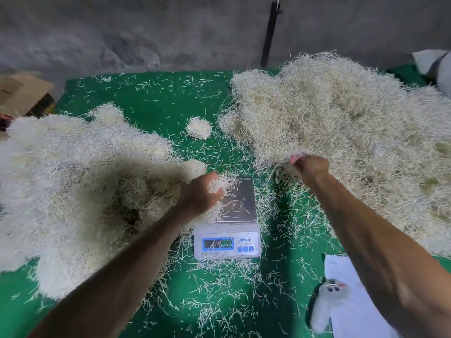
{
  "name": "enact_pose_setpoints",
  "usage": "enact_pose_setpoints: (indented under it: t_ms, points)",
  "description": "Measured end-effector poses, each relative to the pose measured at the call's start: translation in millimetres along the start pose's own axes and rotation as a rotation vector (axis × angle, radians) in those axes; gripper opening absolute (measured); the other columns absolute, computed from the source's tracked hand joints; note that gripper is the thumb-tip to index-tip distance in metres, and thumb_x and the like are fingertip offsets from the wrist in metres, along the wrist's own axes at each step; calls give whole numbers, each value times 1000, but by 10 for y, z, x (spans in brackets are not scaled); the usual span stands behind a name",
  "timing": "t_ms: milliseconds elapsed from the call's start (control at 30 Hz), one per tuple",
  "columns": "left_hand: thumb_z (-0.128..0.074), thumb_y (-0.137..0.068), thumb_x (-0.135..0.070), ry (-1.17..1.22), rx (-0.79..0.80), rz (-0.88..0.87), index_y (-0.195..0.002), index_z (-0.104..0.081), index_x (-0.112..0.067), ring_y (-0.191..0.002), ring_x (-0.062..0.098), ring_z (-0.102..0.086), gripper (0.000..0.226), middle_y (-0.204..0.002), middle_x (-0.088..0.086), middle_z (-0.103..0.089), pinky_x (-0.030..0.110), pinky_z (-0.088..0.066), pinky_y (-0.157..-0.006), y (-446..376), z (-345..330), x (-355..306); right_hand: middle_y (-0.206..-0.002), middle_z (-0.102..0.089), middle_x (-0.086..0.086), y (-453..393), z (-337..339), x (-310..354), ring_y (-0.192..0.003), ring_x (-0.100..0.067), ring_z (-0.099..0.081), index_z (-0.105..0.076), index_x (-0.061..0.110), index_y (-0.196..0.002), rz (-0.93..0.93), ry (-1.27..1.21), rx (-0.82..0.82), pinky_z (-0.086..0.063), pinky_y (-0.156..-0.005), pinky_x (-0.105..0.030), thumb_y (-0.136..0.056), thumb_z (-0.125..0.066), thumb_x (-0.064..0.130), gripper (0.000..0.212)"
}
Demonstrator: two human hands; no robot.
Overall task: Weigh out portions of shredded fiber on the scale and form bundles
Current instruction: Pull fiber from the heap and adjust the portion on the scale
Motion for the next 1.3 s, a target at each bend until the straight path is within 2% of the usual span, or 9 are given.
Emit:
enact_pose_setpoints:
  t_ms: [167, 300, 467, 667, 800, 867, 933, 1033, 1300]
  points:
    - [-70, -91, -41, 37, -94, -16, -142, -49, -8, -125, 28, -58, 64, -140, 14, -59, 26, -39, -98, -121, -101, -50, -104, -69, -11, 61, -34, 2, -76, -20, -65, -67, 4, -90, 345, 854, 30, -58, -65, -32, -108, -50, 26, 33]
    - [-77, -77, -62, -130, -156, -103, -135, -58, -21, -114, 23, -62, 74, -129, 4, -67, 36, -43, -103, -184, -133, -252, -120, -61, -3, 244, -103, -26, -107, -23, -60, -71, 19, -78, 642, 1272, -166, -56, -95, -45, -99, -62, 45, 35]
    - [-64, -77, -77, -307, -36, -172, -146, -49, -36, -142, 20, -37, 81, -156, -3, -43, 48, -17, -122, -45, -88, -389, -86, -57, -2, 641, -304, -277, -76, -18, -57, -62, 18, -75, 784, 1065, -70, -54, -76, -34, -107, -44, 44, 45]
    - [-66, -84, -65, -300, -201, -230, -156, -34, -32, -153, 18, -19, 85, -167, -3, -23, 48, -11, -126, 683, -87, -205, -81, -65, -1, 1284, -465, -940, -61, -17, -62, -63, 12, -92, 533, 747, 230, -51, -55, -27, -109, -44, 19, 27]
    - [-82, -74, -55, -37, -293, -1, -157, -28, -13, -147, 27, -32, 107, -162, 9, -32, 52, -30, -120, 1461, -405, 255, -90, -65, -3, 1843, -393, -1455, -82, -18, -65, -58, 17, -102, 507, 760, 207, -57, -76, -33, -112, -31, 32, 32]
    - [-75, -76, -63, -25, -231, 143, -158, -20, -8, -149, 30, -27, 113, -162, 14, -27, 52, -30, -120, 1840, -680, 527, -125, -65, -9, 2106, -316, -1822, -115, -25, -63, -56, 17, -127, 478, 923, 199, -52, -105, -44, -112, -23, 41, 44]
    - [-54, -84, -76, -133, -65, 265, -161, 3, -11, -156, 25, 1, 116, -170, 11, 2, 46, -12, -127, 2185, -1009, 782, -168, -17, -8, 2317, -264, -2208, -156, -29, -17, -20, 13, -160, 433, 1158, 236, -16, -128, -44, -108, -7, 53, 67]
    - [-23, -94, -77, -314, 45, 216, -159, 16, -16, -152, 20, 24, 97, -166, 5, 24, 46, 4, -127, 2563, -1335, 999, -165, 20, -2, 2561, -239, -2574, -154, -22, 21, 12, 18, -158, 446, 1285, 252, 10, -126, -40, -100, 12, 61, 72]
    - [-2, -100, -67, -429, 93, 165, -157, 21, -15, -149, 20, 32, 80, -163, 5, 30, 44, 17, -124, 2765, -1402, 976, -167, 22, -2, 2993, -211, -2925, -154, -22, 25, 12, 18, -159, 458, 1338, 175, 16, -125, -40, -102, 7, 60, 70]
Point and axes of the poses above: each hand's wrist, its own y-axis away from the middle knuckle, its own z-axis out of the back of the hand, x = y × z, the point moved 4 cm from there along -y, towards the middle knuckle
